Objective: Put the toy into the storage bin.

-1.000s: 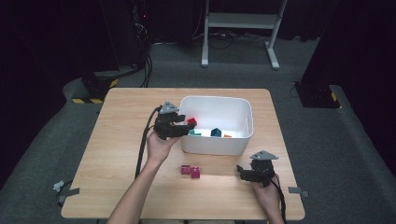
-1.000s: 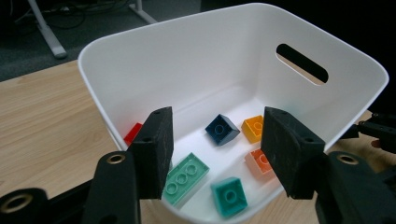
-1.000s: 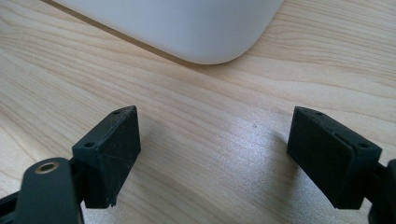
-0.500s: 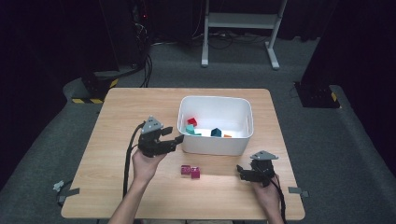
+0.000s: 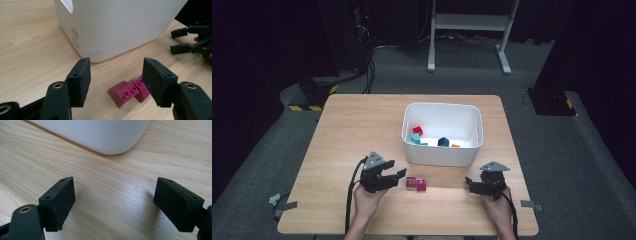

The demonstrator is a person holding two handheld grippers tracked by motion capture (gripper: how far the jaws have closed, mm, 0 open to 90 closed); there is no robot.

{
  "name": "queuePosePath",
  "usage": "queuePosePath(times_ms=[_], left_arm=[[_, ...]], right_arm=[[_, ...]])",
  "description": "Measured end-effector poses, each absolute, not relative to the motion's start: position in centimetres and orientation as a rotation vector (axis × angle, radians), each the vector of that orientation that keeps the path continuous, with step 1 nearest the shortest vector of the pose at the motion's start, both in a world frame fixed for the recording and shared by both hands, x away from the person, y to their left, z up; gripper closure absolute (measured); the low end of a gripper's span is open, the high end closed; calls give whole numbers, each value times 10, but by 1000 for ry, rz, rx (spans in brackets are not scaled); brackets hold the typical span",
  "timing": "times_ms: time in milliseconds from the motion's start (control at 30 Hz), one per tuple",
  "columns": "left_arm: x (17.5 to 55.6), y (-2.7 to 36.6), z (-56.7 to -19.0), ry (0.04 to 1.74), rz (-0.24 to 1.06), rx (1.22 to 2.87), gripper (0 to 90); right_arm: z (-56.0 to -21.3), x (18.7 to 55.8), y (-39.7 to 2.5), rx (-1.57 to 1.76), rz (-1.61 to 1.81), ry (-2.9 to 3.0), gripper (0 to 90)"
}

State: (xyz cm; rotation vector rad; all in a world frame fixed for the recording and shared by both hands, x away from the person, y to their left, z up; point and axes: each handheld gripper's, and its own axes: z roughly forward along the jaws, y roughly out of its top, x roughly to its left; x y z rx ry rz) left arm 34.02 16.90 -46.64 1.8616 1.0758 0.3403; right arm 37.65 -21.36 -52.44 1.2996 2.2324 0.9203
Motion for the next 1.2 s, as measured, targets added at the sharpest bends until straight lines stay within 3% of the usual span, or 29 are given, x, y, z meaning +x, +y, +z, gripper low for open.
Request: queuePosePath(times_ms=[467, 1200], left_arm=[[333, 154, -501, 1090, 299, 1893, 394], [341, 141, -521, 1097, 317, 1924, 413]], right_arm=[[-524, 376, -214, 1301, 920, 2232, 171], [-524, 376, -214, 1301, 920, 2232, 170]])
